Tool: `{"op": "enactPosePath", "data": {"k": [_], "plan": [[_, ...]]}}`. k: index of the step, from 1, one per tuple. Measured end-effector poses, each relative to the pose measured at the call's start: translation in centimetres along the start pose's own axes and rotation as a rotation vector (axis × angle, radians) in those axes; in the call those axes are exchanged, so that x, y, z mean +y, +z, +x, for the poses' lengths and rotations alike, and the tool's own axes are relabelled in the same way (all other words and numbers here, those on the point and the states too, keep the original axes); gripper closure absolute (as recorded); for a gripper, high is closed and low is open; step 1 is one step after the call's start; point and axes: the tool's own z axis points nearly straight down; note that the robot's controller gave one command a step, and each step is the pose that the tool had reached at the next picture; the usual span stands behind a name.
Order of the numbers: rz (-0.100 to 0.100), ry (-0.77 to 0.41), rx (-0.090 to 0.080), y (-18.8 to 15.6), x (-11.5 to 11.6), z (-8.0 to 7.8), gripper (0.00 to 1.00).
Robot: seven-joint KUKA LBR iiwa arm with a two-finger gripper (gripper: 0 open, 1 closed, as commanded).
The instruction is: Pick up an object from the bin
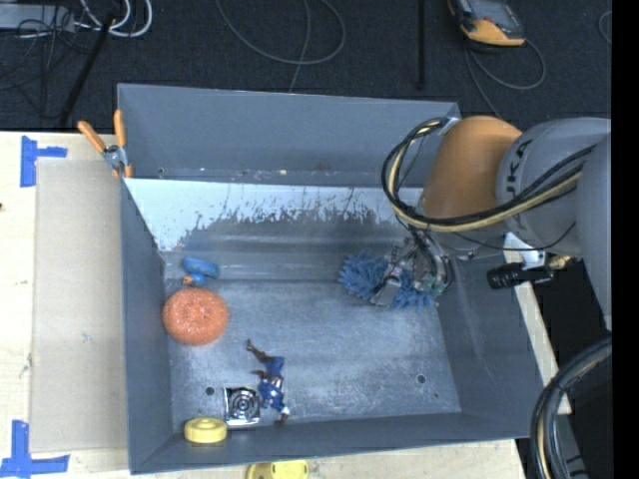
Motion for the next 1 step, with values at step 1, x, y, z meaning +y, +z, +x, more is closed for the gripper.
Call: {"op": "enactPosePath", "data": {"k": [1], "plan": [[0.0, 0.0, 0.003, -1.3, -0.04, 0.08, 1.0]]}}
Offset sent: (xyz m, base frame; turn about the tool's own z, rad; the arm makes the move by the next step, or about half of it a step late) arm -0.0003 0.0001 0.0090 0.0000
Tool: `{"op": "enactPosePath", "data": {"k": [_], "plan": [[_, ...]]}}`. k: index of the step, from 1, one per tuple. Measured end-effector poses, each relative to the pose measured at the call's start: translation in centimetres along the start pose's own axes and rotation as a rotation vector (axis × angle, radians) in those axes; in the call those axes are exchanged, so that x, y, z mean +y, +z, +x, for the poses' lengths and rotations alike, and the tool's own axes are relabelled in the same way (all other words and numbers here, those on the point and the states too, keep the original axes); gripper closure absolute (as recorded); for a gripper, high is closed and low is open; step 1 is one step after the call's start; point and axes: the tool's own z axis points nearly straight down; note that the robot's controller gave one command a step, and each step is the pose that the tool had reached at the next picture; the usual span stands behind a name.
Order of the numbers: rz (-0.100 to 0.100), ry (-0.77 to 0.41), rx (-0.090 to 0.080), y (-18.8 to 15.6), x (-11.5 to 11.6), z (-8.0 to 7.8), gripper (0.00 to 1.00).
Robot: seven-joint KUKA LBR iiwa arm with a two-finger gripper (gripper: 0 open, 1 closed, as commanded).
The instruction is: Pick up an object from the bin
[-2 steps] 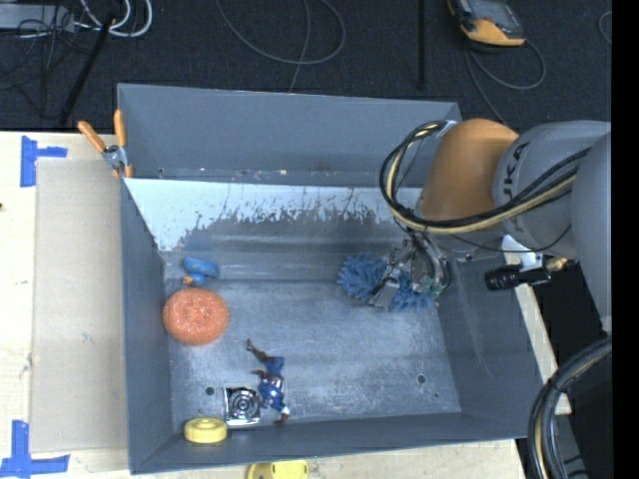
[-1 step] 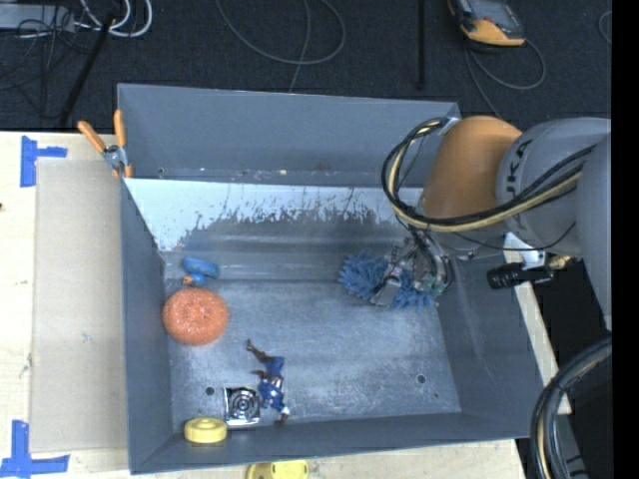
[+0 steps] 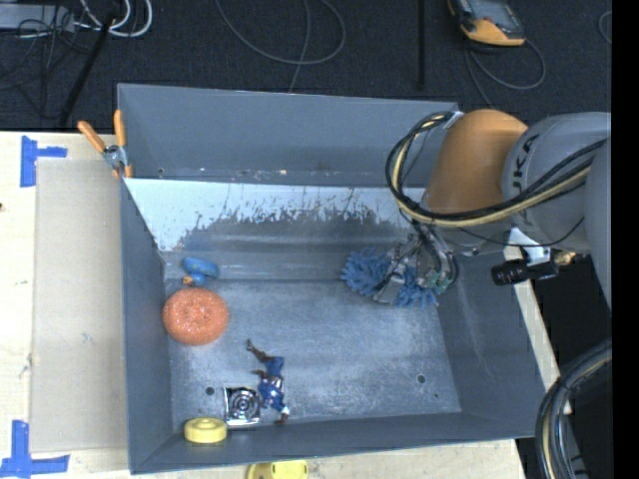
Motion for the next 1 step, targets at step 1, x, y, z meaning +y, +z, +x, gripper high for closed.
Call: {"op": "enactPosePath", "data": {"k": [1], "plan": [[-0.001, 0.0, -0.002, -1.55, 0.0, -0.06, 1.0]]}}
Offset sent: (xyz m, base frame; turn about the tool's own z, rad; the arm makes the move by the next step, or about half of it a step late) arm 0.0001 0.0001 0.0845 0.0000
